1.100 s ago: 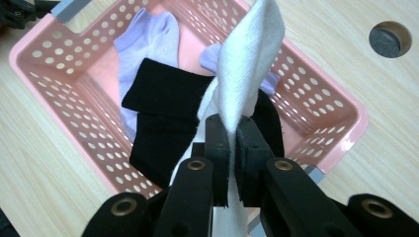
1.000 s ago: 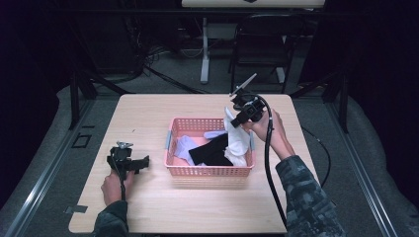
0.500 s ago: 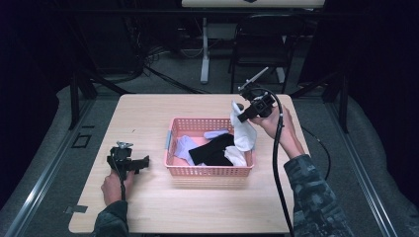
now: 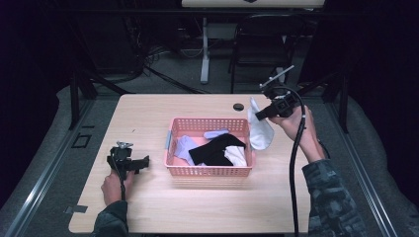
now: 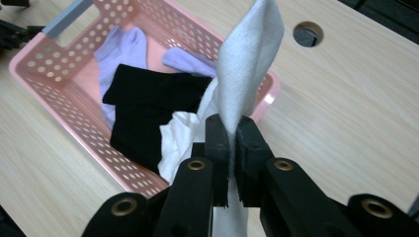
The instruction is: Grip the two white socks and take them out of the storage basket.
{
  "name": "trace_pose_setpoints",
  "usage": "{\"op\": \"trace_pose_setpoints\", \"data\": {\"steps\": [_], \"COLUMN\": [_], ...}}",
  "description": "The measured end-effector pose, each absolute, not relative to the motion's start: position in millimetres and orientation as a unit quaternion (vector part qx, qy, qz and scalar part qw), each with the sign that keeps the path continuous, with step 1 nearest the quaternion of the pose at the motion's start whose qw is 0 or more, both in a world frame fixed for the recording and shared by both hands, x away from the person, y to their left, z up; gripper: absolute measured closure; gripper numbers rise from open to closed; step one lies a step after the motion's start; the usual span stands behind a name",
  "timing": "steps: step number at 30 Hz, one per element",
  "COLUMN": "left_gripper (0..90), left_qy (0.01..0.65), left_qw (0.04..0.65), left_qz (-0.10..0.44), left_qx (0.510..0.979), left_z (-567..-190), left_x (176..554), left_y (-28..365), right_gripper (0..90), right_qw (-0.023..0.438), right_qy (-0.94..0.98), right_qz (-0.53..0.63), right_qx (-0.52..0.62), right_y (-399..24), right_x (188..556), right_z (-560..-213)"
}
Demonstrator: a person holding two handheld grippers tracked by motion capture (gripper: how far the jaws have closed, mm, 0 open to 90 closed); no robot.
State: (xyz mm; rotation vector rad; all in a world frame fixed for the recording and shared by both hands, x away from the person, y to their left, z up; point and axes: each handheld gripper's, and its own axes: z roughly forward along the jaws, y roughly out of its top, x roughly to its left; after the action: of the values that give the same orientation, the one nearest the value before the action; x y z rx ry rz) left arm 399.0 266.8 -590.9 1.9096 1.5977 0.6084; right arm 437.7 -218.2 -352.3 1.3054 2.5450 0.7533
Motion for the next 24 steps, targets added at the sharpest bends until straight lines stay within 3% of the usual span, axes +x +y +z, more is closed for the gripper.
{"op": "trace_pose_setpoints", "data": {"steps": [14, 24], "left_gripper": [0.7, 0.7], "left_qy": [0.597, 0.597], "left_qw": [0.285, 0.285], "left_qz": [0.228, 0.227], "left_qx": [0.714, 0.714], "left_z": [-591, -591], "left_x": [399, 399], "left_y": [267, 267], "right_gripper": [85.7, 85.8], "right_qw": [0.100, 0.077], "right_qy": [0.834, 0.829], "right_qz": [0.249, 0.235], "right_qx": [0.482, 0.501], "right_y": [-266, -277], "right_x": [429, 432], "right_z": [-363, -393]}}
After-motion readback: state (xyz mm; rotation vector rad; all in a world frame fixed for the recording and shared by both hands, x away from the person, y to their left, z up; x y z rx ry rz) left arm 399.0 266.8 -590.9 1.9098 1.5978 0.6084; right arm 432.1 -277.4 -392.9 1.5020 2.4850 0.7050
